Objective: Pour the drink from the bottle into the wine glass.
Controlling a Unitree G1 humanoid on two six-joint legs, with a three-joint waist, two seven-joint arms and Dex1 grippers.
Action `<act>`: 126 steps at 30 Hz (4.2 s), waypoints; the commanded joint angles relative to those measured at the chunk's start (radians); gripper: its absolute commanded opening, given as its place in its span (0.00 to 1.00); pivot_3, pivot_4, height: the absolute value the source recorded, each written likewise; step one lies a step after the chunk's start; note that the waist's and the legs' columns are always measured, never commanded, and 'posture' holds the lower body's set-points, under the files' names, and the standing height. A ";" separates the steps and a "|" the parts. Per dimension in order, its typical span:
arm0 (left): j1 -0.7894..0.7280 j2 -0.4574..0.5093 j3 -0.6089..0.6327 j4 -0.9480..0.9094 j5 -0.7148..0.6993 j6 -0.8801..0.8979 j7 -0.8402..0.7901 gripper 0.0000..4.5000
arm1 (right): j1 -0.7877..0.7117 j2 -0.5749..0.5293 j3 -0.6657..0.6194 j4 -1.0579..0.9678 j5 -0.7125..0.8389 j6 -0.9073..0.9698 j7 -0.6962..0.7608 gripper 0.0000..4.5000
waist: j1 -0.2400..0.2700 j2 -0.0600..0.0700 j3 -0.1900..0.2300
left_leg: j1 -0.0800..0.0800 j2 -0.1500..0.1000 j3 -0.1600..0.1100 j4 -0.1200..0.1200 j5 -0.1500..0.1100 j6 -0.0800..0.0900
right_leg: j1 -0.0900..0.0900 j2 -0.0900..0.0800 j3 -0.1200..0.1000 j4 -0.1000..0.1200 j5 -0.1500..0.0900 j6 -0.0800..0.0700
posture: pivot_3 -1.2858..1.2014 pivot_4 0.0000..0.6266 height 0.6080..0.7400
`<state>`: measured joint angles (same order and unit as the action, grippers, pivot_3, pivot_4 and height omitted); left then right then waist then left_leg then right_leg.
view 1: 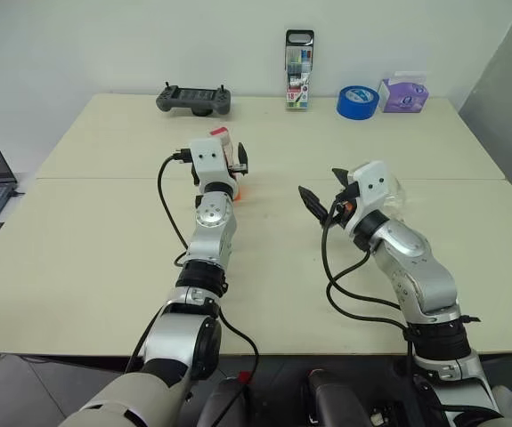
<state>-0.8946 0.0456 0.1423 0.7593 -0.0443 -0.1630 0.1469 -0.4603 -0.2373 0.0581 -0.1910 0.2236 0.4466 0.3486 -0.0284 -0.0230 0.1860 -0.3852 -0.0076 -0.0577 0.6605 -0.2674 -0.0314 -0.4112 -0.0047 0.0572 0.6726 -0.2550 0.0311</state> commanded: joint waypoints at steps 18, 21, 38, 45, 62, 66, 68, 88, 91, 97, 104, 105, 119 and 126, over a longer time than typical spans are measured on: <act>-0.089 0.079 0.005 0.117 0.017 -0.139 -0.054 0.41 | 0.015 -0.015 -0.043 -0.120 0.014 0.042 -0.022 1.00 | -0.001 0.000 0.000 | -0.001 0.000 -0.003 0.000 0.000 0.000 | 0.000 0.000 -0.003 0.001 0.000 0.000 | 0.52 0.24 1.00; -0.095 0.136 0.014 0.097 -0.039 -0.146 -0.213 0.41 | -0.008 -0.038 -0.069 -0.193 0.030 0.117 -0.041 1.00 | -0.003 0.000 0.000 | -0.003 0.000 -0.003 0.000 0.000 0.000 | -0.002 0.000 -0.004 0.002 0.000 0.000 | 0.52 0.24 1.00; 0.425 0.229 -0.230 -0.763 -0.277 0.287 -0.874 0.41 | -0.241 -0.012 -0.164 -0.417 0.377 0.760 -0.106 1.00 | 0.001 0.001 0.000 | -0.014 -0.002 -0.020 0.002 0.003 -0.002 | -0.009 -0.008 -0.016 0.006 0.000 -0.002 | 0.52 0.24 1.00; 0.435 0.181 -0.243 -0.803 -0.275 0.321 -0.845 0.41 | -0.206 0.016 -0.100 -0.437 0.379 0.785 -0.130 1.00 | -0.002 0.001 0.000 | -0.014 -0.002 -0.020 0.002 0.003 -0.001 | -0.009 -0.006 -0.016 0.007 0.000 -0.003 | 0.52 0.24 1.00; 0.427 0.185 -0.235 -0.807 -0.287 0.328 -0.867 0.41 | -0.211 0.008 -0.084 -0.413 0.333 0.770 -0.197 0.33 | -0.003 0.001 0.000 | -0.013 -0.001 -0.021 0.002 0.003 -0.001 | -0.009 -0.004 -0.016 0.007 0.000 -0.002 | 0.52 0.24 1.00; 0.429 0.185 -0.237 -0.810 -0.289 0.326 -0.867 0.41 | -0.217 0.000 -0.082 -0.416 0.342 0.767 -0.189 0.04 | -0.003 0.001 0.000 | -0.013 -0.001 -0.021 0.002 0.003 -0.001 | -0.009 -0.004 -0.016 0.007 0.000 -0.003 | 0.52 0.24 1.00; 0.431 0.186 -0.235 -0.808 -0.289 0.323 -0.867 0.41 | -0.232 0.003 -0.110 -0.432 0.360 0.759 -0.183 0.00 | -0.003 0.001 0.000 | -0.013 -0.001 -0.021 0.002 0.003 -0.001 | -0.009 -0.004 -0.016 0.007 0.000 -0.003 | 0.52 0.24 1.00; 0.444 0.186 -0.231 -0.825 -0.288 0.320 -0.856 0.41 | -0.253 0.021 -0.060 -0.423 0.383 0.833 -0.214 0.68 | -0.003 0.001 0.000 | -0.013 -0.001 -0.021 0.001 0.003 -0.001 | -0.010 -0.004 -0.016 0.007 0.000 -0.003 | 0.52 0.24 1.00; 0.448 0.183 -0.234 -0.833 -0.287 0.322 -0.852 0.41 | -0.246 0.008 -0.039 -0.421 0.378 0.834 -0.209 0.68 | -0.003 0.001 0.000 | -0.013 -0.001 -0.021 0.001 0.003 -0.001 | -0.010 -0.004 -0.016 0.007 0.000 -0.003 | 0.52 0.24 1.00; 0.449 0.182 -0.233 -0.839 -0.287 0.324 -0.850 0.41 | -0.249 0.011 -0.025 -0.399 0.352 0.810 -0.219 0.68 | -0.003 0.001 0.000 | -0.013 -0.001 -0.020 0.001 0.003 -0.001 | -0.010 -0.004 -0.016 0.007 0.000 -0.003 | 0.52 0.24 1.00; 0.442 0.177 -0.236 -0.838 -0.283 0.329 -0.841 0.41 | -0.258 0.023 -0.042 -0.378 0.313 0.783 -0.235 0.59 | -0.003 0.001 0.000 | -0.013 -0.001 -0.021 0.001 0.003 -0.001 | -0.010 -0.004 -0.016 0.007 0.000 -0.003 | 0.52 0.24 1.00; 0.442 0.176 -0.238 -0.840 -0.283 0.331 -0.839 0.41 | -0.257 0.022 -0.042 -0.379 0.310 0.782 -0.234 0.54 | -0.003 0.001 0.000 | -0.013 -0.001 -0.021 0.001 0.003 -0.001 | -0.010 -0.004 -0.016 0.007 0.000 -0.003 | 0.52 0.24 1.00; 0.441 0.182 -0.241 -0.851 -0.294 0.354 -0.843 0.40 | -0.262 -0.064 -0.055 -0.353 0.416 0.666 0.018 0.43 | -0.003 0.001 0.000 | -0.013 -0.001 -0.020 0.001 0.003 -0.001 | -0.009 -0.003 -0.016 0.007 0.000 -0.002 | 0.52 0.24 1.00; 0.439 0.161 -0.265 -0.858 -0.303 0.377 -0.866 0.40 | -0.347 -0.247 0.023 -0.089 0.518 0.504 0.623 0.43 | -0.003 0.001 0.000 | -0.013 -0.002 -0.017 0.002 0.003 0.000 | -0.009 -0.003 -0.016 0.006 0.000 -0.002 | 0.52 0.24 1.00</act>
<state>-0.4390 0.2142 -0.1256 -0.0851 -0.3363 0.2130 -0.7283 -0.7584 -0.5060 0.0218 -0.2797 0.6455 1.0143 0.7573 -0.0314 -0.0223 0.1864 -0.3982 -0.0090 -0.0749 0.6625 -0.2643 -0.0317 -0.4197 -0.0070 0.0410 0.6782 -0.2548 0.0286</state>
